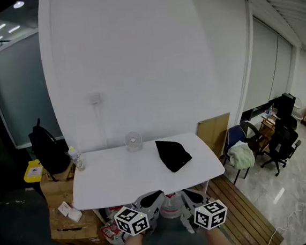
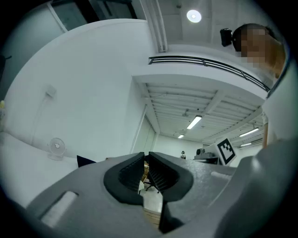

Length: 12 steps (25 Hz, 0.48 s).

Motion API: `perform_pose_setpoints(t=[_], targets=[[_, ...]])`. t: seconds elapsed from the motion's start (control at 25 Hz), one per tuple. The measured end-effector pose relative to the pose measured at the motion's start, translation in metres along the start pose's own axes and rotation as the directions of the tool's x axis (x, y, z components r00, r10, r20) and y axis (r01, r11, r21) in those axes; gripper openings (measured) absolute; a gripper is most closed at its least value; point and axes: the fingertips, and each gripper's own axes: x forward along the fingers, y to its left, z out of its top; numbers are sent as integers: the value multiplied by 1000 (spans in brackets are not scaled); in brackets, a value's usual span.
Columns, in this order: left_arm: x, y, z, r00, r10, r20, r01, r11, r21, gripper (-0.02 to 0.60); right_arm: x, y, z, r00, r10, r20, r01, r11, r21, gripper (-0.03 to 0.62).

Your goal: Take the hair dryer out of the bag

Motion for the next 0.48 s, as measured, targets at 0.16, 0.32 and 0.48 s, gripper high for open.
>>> perform_pose_setpoints(t=[0.16,0.32,0.48], targets=[[-11,9,-1,1000,0,4,0,1000,-25,34,6,0,-5,1000,-12,-8,12,1000,20,15],[-25,21,-6,1000,8,0,-8,998,-58,34,17,8,-12,1000,1,-18,-1,1000,29,15],[-34,36,-13,1000,25,-5,-25,996,-80,34,29,14,-22,999,12,-31,-12,1000,26,15]])
